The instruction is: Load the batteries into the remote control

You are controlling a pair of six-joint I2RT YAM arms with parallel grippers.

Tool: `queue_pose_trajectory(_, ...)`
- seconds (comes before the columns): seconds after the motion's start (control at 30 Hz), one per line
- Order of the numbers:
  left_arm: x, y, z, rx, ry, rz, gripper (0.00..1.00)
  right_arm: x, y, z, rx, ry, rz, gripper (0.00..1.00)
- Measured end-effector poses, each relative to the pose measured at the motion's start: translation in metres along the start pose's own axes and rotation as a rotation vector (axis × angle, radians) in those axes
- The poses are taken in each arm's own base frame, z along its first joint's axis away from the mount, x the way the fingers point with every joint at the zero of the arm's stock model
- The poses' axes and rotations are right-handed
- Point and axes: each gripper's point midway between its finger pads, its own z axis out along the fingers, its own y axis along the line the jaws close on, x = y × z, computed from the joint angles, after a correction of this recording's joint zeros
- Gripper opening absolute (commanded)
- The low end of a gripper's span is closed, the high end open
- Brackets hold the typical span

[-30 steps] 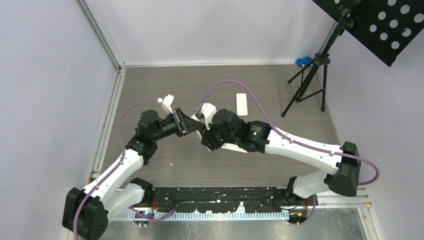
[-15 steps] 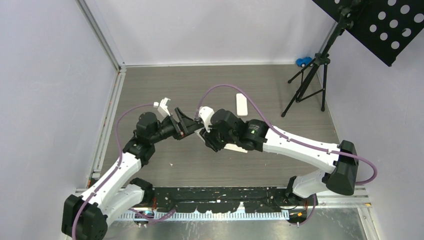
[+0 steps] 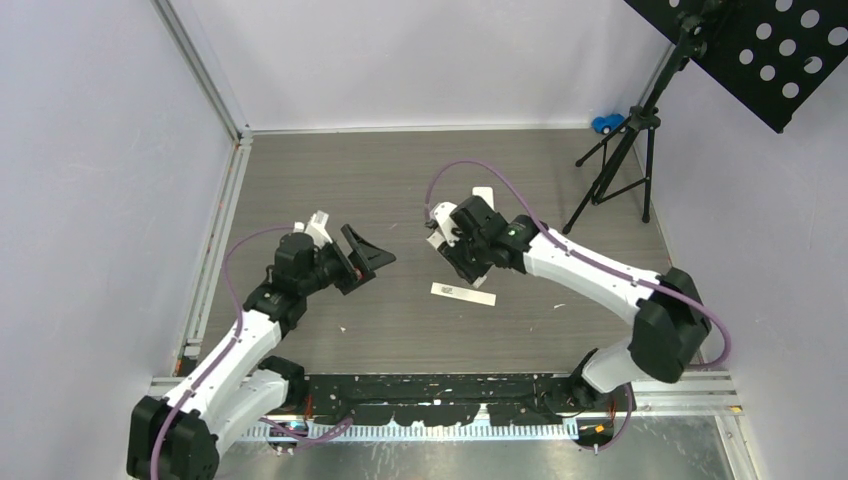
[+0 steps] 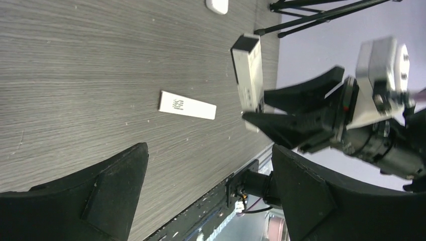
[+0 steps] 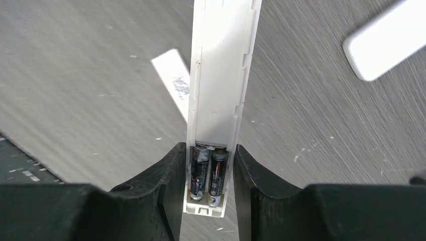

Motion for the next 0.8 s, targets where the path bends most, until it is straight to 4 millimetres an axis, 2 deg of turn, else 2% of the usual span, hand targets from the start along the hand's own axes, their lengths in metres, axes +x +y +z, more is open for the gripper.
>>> queue_pose_trajectory(0.1, 0.006, 0.013, 0.008, -0.021, 0.031, -0.005, 0.92, 0.016, -0.024, 0.017, 0.043, 0.081, 0.019, 0.07)
queue_pose_trajectory(0.2, 0.015, 0.026, 0.018, -0.039, 0.078, -0.017, 0.91, 0.028, -0.036, 0.034, 0.057, 0.173, -0.002, 0.07)
queue_pose_trajectory(0.33, 0.026, 0.040, 0.028, -0.044, 0.133, -0.031, 0.89, 0.035, -0.047, 0.057, 0.051, 0.253, -0.049, 0.09)
queue_pose_trajectory(0.43, 0.032, 0.045, 0.034, -0.041, 0.169, -0.033, 0.88, 0.033, -0.047, 0.065, 0.016, 0.242, -0.067, 0.10)
queue_pose_trajectory(0.57, 0.037, 0.052, 0.042, -0.041, 0.206, -0.033, 0.87, 0.018, -0.046, 0.074, -0.024, 0.195, -0.086, 0.11)
queue_pose_trajectory(0.67, 0.039, 0.054, 0.045, -0.040, 0.221, -0.036, 0.87, 0.008, -0.045, 0.090, -0.052, 0.183, -0.103, 0.12)
queue_pose_trajectory(0.8, 0.043, 0.058, 0.048, -0.040, 0.241, -0.038, 0.86, 0.016, -0.041, 0.110, -0.090, 0.220, -0.114, 0.16)
